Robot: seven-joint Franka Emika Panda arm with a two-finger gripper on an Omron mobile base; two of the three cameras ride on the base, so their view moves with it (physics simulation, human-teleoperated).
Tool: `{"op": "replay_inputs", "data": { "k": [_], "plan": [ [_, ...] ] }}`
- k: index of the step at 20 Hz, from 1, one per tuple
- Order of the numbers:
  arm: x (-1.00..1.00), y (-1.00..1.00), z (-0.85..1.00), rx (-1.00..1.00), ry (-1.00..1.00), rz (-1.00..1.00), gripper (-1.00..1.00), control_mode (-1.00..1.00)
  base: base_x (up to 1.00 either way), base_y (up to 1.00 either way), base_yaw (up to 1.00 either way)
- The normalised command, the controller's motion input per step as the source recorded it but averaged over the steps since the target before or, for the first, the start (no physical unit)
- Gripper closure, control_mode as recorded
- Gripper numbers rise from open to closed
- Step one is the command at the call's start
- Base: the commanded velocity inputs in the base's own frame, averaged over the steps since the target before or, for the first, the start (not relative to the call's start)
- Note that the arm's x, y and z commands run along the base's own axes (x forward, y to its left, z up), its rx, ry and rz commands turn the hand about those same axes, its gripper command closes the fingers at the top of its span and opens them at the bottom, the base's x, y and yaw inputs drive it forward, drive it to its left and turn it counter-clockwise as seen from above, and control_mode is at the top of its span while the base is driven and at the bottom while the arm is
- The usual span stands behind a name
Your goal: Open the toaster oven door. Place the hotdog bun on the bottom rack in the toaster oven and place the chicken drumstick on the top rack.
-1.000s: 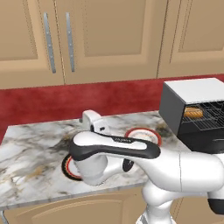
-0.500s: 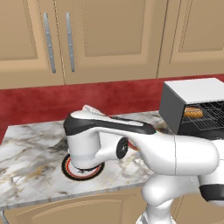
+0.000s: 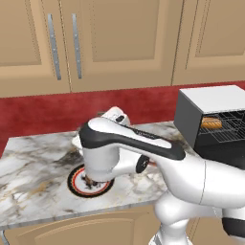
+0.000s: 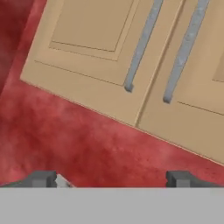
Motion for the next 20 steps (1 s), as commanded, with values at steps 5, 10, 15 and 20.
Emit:
{"op": "replay_inputs", "data": {
  "k": [5, 10, 15, 20],
  "plan": [
    [-0.31, 0.00, 0.35, 0.52, 0.12, -0.75, -1.00, -1.00, 0.00, 0.00, 0.00],
    [-0.31, 0.00, 0.33, 0.52, 0.15, -0.72, -1.00, -1.00, 0.00, 0.00, 0.00],
    [-0.29, 0.09, 0.27, 0.61, 0.14, -0.50, -1.00, -1.00, 0.00, 0.00, 0.00],
    [-0.28, 0.23, 0.30, 0.64, 0.15, -0.27, -1.00, -1.00, 0.00, 0.00, 0.00]
  ]
}}
